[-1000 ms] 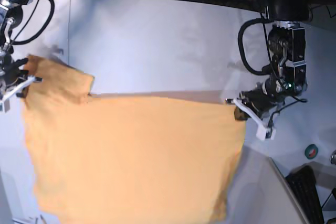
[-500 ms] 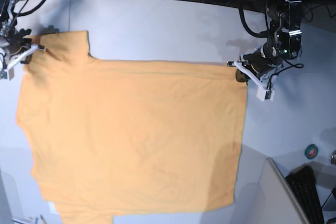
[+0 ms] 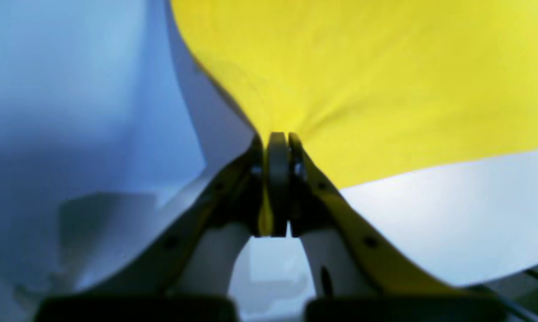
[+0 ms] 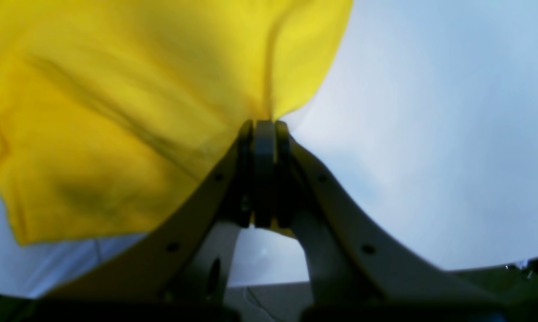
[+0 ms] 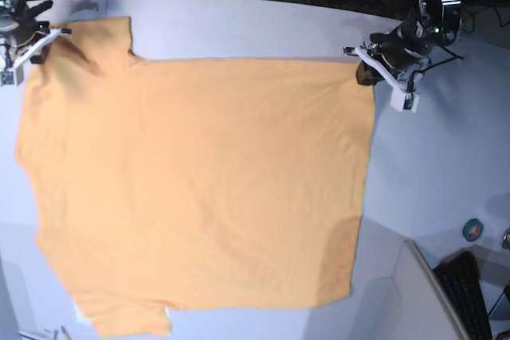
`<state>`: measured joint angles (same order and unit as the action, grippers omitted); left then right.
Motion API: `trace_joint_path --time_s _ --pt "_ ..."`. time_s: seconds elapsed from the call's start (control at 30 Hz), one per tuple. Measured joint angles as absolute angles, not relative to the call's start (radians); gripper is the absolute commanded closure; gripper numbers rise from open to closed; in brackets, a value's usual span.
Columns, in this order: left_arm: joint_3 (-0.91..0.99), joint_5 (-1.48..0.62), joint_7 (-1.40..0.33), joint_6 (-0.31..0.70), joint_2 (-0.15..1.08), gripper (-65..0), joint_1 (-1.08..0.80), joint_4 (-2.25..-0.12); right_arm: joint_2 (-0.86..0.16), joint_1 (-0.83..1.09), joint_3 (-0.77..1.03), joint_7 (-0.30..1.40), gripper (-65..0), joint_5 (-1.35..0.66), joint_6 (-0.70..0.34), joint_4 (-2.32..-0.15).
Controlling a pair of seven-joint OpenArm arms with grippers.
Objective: Layout the t-shirt on the table in an organized manner, then fold the t-shirt properly
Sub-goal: 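Drag the held shirt edge toward the robot with both grippers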
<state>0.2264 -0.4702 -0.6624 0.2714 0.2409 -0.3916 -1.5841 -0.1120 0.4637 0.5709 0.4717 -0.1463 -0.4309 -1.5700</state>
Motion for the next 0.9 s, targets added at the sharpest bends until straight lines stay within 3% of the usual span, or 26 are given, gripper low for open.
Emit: trace_joint_path --time_s 0.53,0.9 --pt "0.300 -0.466 -0.662 0.262 0.249 0.0 -0.497 -1.689 -0.065 0.541 0.567 0.475 0.0 -0.148 -0.434 -1.724" --pt "0.292 -0.465 -0.722 0.265 0.244 0.0 -0.295 -1.634 -0.109 0.263 0.563 0.695 0.0 -0.139 -0.435 -1.725"
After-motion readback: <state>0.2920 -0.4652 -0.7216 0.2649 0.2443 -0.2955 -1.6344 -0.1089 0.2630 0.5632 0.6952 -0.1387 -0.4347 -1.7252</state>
